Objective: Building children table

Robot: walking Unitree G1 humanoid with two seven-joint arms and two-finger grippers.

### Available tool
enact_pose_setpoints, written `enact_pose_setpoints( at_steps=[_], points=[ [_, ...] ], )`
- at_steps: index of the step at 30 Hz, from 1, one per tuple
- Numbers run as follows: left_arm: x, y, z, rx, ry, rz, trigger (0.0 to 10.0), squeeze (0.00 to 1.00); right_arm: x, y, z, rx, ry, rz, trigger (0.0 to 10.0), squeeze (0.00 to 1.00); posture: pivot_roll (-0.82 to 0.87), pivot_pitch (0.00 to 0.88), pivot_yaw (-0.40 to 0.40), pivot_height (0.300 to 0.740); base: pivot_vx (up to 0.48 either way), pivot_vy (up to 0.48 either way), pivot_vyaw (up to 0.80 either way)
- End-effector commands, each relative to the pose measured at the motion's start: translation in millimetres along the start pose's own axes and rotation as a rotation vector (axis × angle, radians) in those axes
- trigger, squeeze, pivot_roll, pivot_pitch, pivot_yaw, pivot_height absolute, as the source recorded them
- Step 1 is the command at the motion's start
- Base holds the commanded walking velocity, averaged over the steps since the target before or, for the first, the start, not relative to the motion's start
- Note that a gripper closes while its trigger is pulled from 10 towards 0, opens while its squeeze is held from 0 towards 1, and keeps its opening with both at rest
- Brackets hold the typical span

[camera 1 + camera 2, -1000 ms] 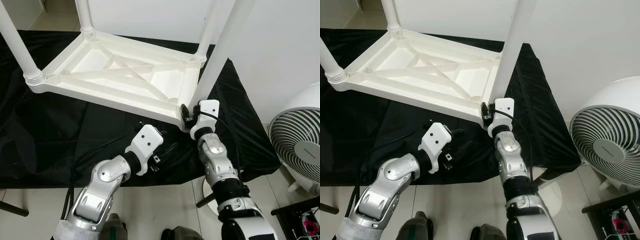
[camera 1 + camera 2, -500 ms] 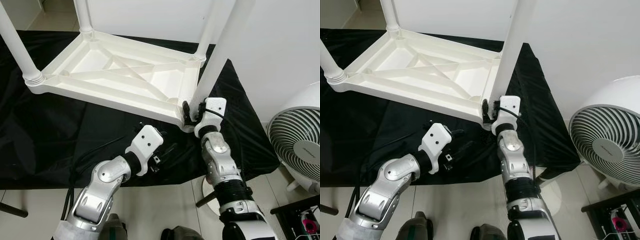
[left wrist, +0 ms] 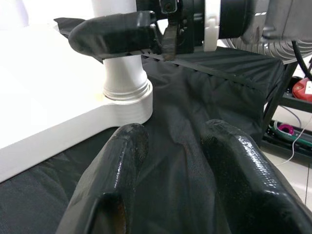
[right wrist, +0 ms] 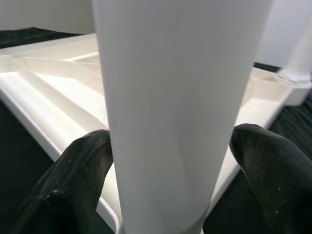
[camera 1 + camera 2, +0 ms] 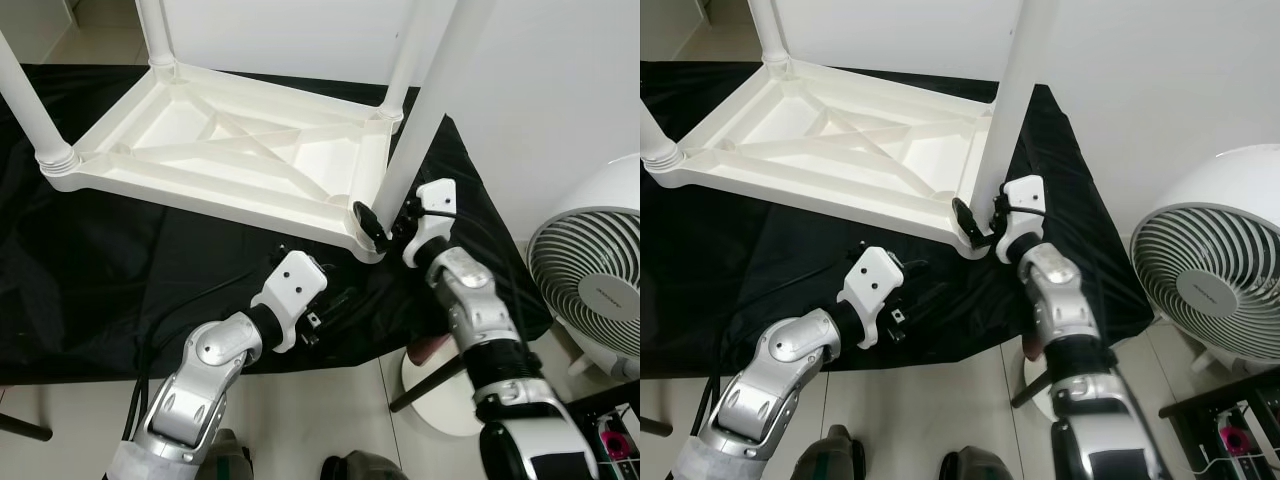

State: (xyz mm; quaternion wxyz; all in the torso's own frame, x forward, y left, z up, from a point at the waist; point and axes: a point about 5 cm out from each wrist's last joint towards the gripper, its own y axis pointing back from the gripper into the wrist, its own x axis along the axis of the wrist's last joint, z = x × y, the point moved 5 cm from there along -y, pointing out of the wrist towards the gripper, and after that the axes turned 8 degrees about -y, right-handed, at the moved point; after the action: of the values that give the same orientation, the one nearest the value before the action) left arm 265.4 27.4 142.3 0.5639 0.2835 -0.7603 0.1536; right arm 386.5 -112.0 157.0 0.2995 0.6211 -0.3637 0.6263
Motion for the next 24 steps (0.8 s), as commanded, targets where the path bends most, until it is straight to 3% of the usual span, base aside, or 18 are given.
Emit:
enact_pose_setpoints(
  at_steps=[1, 2, 8, 9, 10, 11, 17, 24],
  points=[
    [0.5, -0.7, -2.2, 0.033, 0.006, -0.004, 10.0, 0.0, -6.0, 0.1, -5.3, 0.055, -0.005, -0.022, 10.0, 0.0, 0.07, 0.017, -0.068, 0.74, 0.0, 0.0, 0.0],
    [0.1, 0.3, -1.6, 0.03, 0.007, -0.006, 10.0, 0.0, -9.5, -3.3, -13.0, 0.164, 0.011, -0.059, 10.0, 0.0, 0.07, 0.02, -0.063, 0.74, 0.0, 0.0, 0.0],
    [-0.1, 1.3, -2.5, 0.028, 0.005, -0.009, 10.0, 0.0, -16.6, -8.9, -15.5, 0.223, 0.016, -0.114, 10.0, 0.0, 0.08, 0.025, -0.058, 0.74, 0.0, 0.0, 0.0],
    [0.1, 1.9, -3.4, 0.03, 0.004, -0.01, 10.0, 0.0, -21.0, -10.4, -15.1, 0.233, 0.01, -0.14, 2.4, 0.0, 0.09, 0.028, -0.059, 0.74, 0.0, 0.0, 0.0],
    [0.1, 1.9, -3.4, 0.03, 0.004, -0.01, 10.0, 0.0, -21.0, -10.4, -15.1, 0.233, 0.01, -0.14, 2.4, 0.0, 0.09, 0.028, -0.059, 0.74, 0.0, 0.0, 0.0],
    [0.2, 2.4, -4.1, 0.032, 0.003, -0.012, 10.0, 0.0, -25.3, -11.1, -14.2, 0.235, 0.009, -0.164, 0.3, 0.0, 0.09, 0.028, -0.059, 0.74, 0.0, 0.0, 0.0],
    [-0.5, 4.8, -5.1, 0.043, 0.004, -0.019, 10.0, 0.0, -41.1, -4.6, -13.7, 0.264, -0.022, -0.224, 0.0, 0.0, 0.09, 0.034, -0.062, 0.74, 0.0, 0.0, 0.0],
    [-0.1, 5.2, -5.9, 0.047, 0.006, -0.018, 10.0, 0.0, -41.9, -1.8, -7.0, 0.226, -0.045, -0.2, 0.0, 0.0, 0.09, 0.039, -0.062, 0.74, 0.0, 0.0, 0.0]
  ],
)
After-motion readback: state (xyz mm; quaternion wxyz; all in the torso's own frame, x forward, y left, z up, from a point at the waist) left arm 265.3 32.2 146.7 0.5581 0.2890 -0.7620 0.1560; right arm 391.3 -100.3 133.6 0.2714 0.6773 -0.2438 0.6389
